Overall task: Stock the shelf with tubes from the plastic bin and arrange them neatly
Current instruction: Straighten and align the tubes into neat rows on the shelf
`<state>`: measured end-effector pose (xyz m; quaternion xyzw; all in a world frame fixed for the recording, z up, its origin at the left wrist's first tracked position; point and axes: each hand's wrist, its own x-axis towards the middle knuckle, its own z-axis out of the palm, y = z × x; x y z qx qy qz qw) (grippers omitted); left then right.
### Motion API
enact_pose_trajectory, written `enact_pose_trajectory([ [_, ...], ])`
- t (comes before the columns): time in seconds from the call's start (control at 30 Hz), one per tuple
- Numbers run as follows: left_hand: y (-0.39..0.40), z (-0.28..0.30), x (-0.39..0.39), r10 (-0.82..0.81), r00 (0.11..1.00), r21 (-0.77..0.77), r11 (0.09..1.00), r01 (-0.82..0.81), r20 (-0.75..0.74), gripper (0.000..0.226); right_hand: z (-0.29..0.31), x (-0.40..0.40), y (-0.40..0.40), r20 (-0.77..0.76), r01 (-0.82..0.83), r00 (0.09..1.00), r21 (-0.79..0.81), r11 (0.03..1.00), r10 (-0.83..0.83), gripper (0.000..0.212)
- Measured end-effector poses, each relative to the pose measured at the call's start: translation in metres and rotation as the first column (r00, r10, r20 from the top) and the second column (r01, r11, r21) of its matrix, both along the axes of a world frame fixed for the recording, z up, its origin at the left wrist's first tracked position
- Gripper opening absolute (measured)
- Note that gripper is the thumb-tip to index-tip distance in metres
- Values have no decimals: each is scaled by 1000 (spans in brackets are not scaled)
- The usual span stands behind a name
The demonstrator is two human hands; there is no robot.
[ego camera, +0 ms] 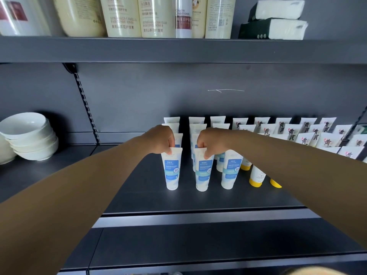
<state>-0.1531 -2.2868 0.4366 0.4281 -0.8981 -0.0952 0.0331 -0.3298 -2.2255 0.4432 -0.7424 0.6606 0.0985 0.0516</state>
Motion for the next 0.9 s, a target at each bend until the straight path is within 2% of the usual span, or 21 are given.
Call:
enact_pose_trajectory([
  [0.9, 3, 3, -2, 3, 997, 20, 1000, -4, 83, 23, 0, -2, 7, 10, -10, 1000, -8, 1000, 10, 26],
])
